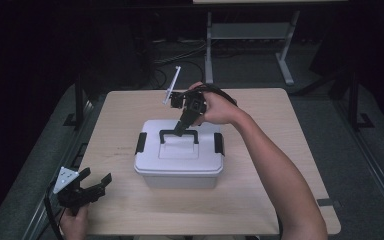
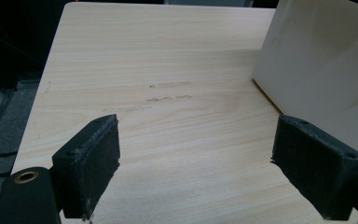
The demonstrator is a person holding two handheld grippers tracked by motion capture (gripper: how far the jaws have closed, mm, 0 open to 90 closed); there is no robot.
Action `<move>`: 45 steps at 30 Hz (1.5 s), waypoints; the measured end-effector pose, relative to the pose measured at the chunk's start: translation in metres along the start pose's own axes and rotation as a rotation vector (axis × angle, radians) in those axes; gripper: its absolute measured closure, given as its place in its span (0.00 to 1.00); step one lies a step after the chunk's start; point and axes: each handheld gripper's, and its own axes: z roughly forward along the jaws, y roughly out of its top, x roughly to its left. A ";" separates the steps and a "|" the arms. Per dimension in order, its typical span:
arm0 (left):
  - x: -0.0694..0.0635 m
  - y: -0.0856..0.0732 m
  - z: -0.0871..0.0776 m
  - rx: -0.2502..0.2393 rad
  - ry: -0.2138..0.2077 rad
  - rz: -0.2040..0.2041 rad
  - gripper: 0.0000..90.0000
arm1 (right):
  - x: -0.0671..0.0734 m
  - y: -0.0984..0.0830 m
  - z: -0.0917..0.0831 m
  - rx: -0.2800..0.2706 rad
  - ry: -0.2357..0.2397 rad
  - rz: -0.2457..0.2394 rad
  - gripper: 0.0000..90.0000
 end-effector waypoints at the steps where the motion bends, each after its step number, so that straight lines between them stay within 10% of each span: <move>1: 0.000 0.000 0.000 -0.001 0.000 0.001 0.16 | 0.001 0.000 0.000 0.004 -0.002 0.005 0.93; 45: -0.001 -0.003 -0.005 0.010 0.014 0.011 0.16 | 0.018 -0.047 -0.036 -0.024 -0.133 0.123 0.49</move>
